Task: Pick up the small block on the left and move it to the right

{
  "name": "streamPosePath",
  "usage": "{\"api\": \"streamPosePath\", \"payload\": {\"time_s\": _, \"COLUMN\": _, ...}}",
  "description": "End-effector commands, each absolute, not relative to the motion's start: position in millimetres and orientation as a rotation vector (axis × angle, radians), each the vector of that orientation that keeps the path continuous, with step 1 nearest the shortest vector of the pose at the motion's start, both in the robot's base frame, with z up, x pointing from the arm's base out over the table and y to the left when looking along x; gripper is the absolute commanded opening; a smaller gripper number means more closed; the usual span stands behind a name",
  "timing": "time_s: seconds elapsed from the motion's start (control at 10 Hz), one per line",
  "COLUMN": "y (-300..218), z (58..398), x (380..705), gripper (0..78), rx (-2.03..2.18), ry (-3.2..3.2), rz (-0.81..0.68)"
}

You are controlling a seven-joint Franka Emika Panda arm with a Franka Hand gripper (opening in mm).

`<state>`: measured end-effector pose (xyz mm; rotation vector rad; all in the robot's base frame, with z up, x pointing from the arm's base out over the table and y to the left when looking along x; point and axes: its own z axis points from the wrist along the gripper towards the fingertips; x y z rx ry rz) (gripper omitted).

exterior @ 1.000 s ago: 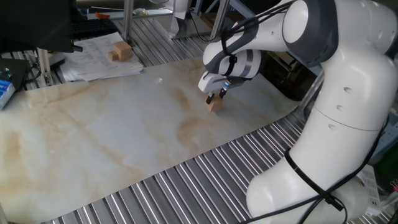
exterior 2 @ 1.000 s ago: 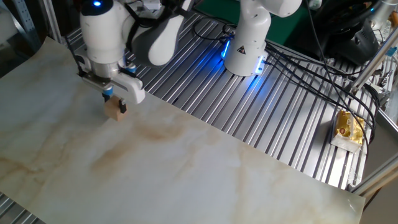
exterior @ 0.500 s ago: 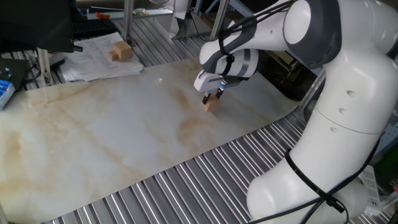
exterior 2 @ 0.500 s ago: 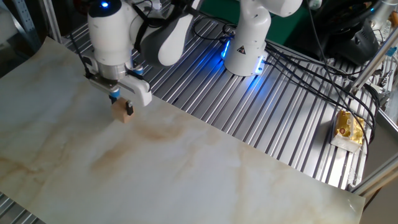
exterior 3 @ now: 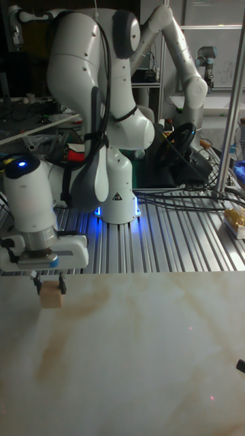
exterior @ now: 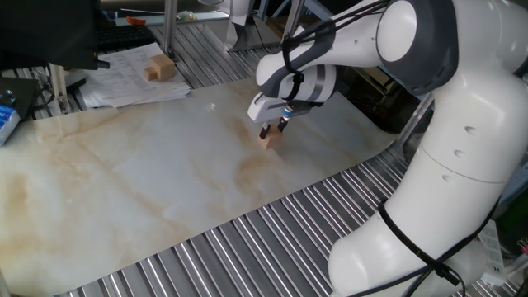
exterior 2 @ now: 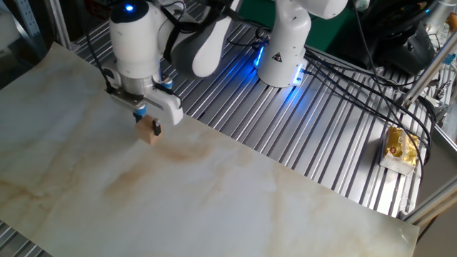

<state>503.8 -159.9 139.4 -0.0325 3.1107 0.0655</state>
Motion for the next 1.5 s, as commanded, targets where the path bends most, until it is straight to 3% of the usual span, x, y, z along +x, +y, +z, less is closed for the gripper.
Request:
{"api": "streamPosePath", "payload": {"time_s": 0.1, "y": -128, "z": 155, "x": 509, "gripper": 1.2, "rx": -0.103, "ry": 3.115, "rz": 0.05}}
{"api": "streamPosePath", "payload": {"time_s": 1.5, "y": -46, "z": 153, "x": 469, "gripper": 1.2, "rx": 0.001, "ry": 3.107, "rz": 0.044}}
